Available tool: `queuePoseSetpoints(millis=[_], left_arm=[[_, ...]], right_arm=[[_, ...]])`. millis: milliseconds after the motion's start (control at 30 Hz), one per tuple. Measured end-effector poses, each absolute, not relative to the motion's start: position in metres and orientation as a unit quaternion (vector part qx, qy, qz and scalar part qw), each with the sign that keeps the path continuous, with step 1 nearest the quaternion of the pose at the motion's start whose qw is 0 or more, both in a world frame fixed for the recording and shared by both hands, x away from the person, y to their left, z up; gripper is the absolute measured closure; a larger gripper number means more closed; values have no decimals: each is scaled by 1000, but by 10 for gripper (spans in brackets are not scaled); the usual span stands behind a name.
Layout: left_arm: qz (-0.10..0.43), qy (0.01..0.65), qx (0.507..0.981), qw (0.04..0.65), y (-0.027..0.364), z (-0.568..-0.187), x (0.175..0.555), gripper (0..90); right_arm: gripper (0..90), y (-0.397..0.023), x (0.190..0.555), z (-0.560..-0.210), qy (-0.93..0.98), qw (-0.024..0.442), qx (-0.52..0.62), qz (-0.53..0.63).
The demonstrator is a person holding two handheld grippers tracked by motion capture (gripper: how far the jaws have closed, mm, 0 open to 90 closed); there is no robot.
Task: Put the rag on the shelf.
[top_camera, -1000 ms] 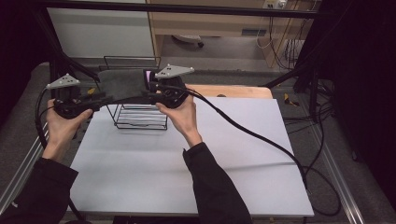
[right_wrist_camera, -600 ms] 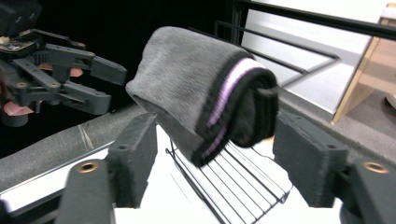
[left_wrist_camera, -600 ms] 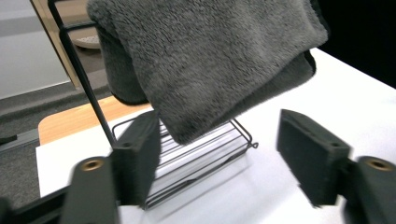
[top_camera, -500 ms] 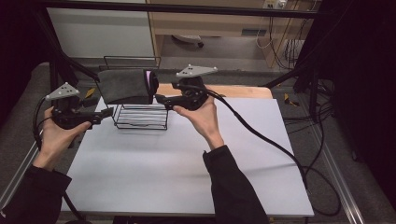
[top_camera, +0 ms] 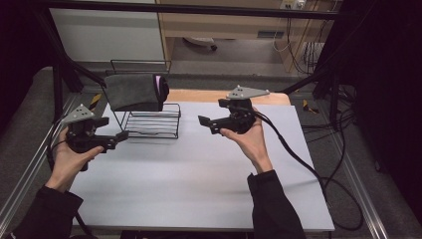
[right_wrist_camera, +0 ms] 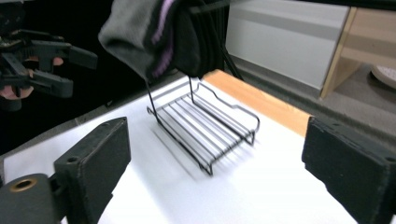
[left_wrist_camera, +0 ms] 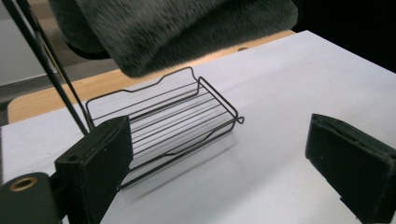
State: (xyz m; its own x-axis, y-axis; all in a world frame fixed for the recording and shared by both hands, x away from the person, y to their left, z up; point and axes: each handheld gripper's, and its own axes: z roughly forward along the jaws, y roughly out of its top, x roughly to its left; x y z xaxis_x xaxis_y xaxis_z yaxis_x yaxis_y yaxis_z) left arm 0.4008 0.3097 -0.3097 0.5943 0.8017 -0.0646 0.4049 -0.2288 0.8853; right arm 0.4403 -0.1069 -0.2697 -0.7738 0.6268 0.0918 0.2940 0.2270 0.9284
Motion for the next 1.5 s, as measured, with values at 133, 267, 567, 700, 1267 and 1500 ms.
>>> queuePoseSetpoints(millis=[133,267,567,700,1267,1500], left_arm=[[200,389,759,481,304,-321,397,74],[195,384,762,485,297,-333,394,74],[184,378,770,480,282,-365,388,88],[178,373,779,471,276,-381,386,93],[161,356,806,444,266,-422,375,95],[149,350,816,435,268,-432,371,91]], right_arm=[[69,-127,434,-283,767,148,311,542],[45,-146,426,-298,764,144,322,540],[15,-180,409,-336,763,133,342,532],[10,-192,404,-356,765,122,357,522],[9,-230,383,-417,777,95,372,499],[9,-246,375,-437,779,91,382,489]])
